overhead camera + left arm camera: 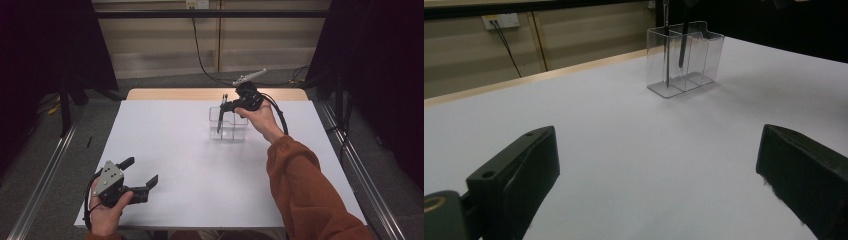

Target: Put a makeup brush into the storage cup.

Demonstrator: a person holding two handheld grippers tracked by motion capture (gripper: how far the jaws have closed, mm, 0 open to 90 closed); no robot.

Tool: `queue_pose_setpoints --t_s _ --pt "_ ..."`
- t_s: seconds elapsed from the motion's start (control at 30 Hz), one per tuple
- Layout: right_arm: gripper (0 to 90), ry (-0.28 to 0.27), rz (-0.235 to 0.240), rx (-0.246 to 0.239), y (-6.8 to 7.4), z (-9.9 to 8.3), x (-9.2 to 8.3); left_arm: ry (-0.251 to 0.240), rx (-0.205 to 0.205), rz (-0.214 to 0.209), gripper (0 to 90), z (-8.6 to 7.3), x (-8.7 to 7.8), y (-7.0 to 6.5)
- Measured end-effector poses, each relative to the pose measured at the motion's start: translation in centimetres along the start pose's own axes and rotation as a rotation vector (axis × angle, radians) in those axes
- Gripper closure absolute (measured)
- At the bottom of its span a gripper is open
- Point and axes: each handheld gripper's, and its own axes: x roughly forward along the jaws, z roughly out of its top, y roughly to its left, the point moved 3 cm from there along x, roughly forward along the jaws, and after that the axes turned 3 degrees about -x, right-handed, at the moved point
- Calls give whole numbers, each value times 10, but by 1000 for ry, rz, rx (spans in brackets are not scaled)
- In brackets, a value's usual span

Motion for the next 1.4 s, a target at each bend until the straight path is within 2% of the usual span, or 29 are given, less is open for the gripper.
queue_pose_setpoints --t_s 0.3,0.5,0.73,0.97,1.03,1.27,1.4 --pt "763 -29 16 12 0 -7 1 3 1 5 37 0 0 1" --pt "614 -65 5 13 -1 -12 -3 5 2 6 37 0 0 1" --pt "370 -109 -14 18 0 -16 -9 3 -1 9 37 0 0 2" --pt "227 -161 -22 15 4 -24 -14 -4 -11 14 36 1 1 5" --pt "162 -172 -25 25 5 -27 -14 -3 -13 15 36 1 2 5" --pt "68 -206 -35 51 4 -38 -20 -5 -14 11 37 2 4 6" --pt "32 -218 -30 48 5 -42 -22 -2 -15 11 37 2 5 6"
